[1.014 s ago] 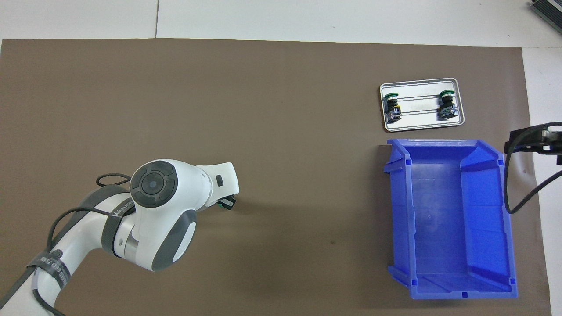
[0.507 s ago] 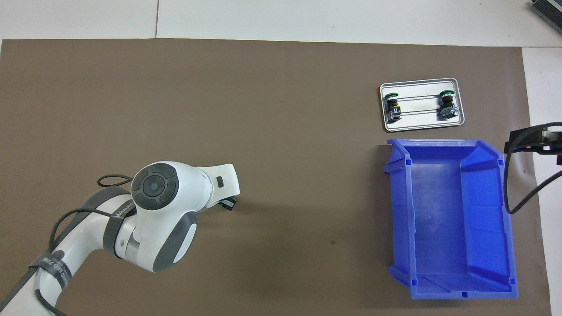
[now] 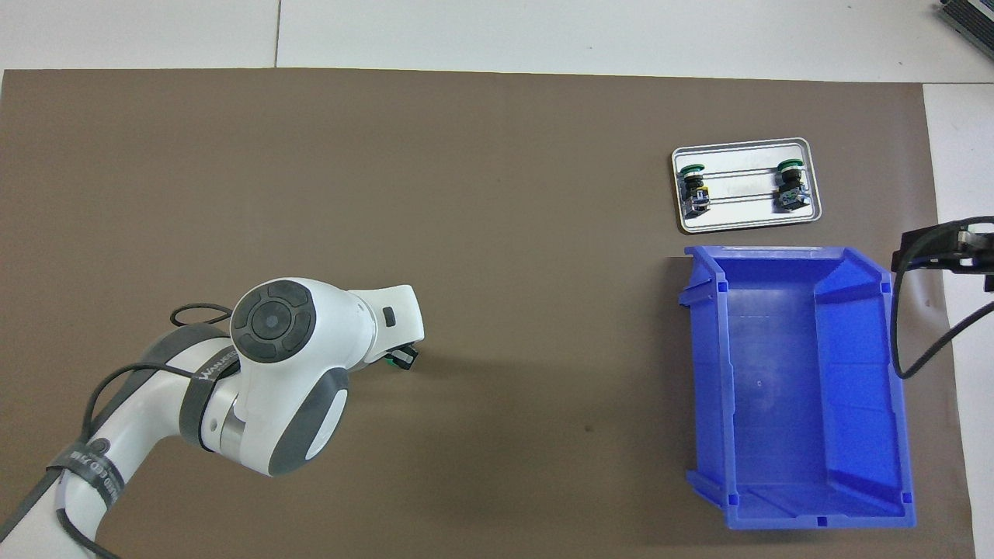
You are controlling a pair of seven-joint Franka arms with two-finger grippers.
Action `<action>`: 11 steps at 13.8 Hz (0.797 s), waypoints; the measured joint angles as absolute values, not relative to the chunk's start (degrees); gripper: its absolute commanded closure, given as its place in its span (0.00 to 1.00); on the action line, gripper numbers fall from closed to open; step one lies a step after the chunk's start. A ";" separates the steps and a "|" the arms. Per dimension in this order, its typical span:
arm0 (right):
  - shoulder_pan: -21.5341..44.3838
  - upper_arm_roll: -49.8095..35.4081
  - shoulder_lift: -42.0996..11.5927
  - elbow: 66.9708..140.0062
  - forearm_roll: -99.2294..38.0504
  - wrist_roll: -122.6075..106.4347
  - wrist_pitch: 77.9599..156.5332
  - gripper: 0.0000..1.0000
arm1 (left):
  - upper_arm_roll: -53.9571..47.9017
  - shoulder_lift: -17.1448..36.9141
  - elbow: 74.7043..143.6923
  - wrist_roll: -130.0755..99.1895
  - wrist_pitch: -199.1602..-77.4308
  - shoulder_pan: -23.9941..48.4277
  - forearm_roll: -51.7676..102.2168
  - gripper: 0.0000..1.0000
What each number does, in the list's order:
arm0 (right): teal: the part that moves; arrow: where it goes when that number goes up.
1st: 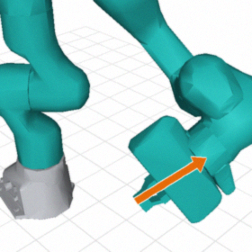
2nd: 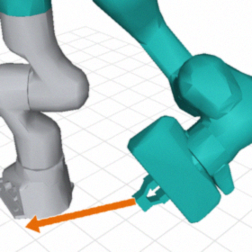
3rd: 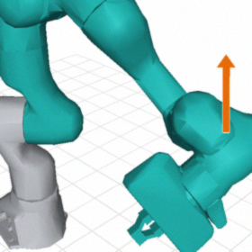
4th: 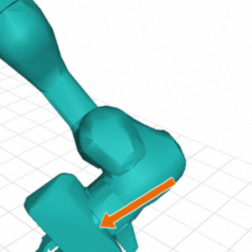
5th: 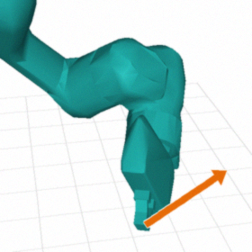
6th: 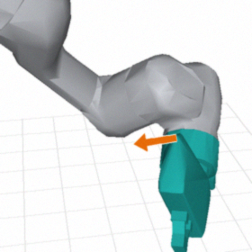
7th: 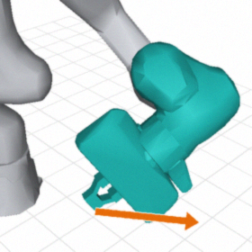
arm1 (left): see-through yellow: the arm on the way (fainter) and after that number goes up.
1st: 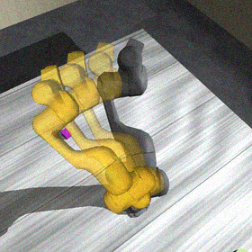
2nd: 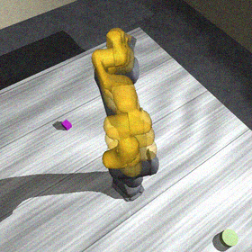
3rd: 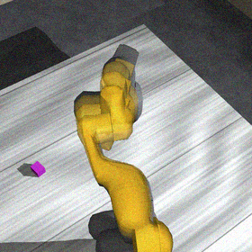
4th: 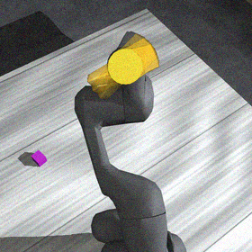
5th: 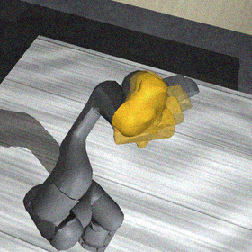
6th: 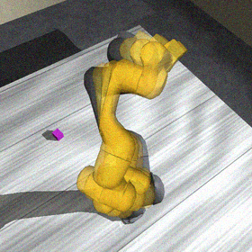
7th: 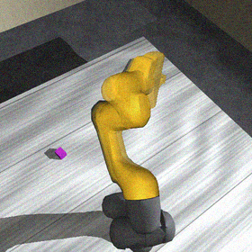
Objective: Place and press button with both arms
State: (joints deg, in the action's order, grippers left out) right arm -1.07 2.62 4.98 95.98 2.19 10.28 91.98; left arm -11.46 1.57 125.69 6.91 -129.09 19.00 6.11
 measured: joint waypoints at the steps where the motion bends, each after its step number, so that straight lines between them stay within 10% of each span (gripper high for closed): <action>1: -1.07 2.62 4.98 96.05 2.19 10.28 92.08 0.00 | -11.19 2.23 123.18 6.90 -126.52 18.88 6.11 1.00; 11: 9.69 1.99 4.54 98.73 1.24 26.58 98.11 0.00 | -9.82 6.68 98.57 6.90 -98.50 3.99 5.22 1.00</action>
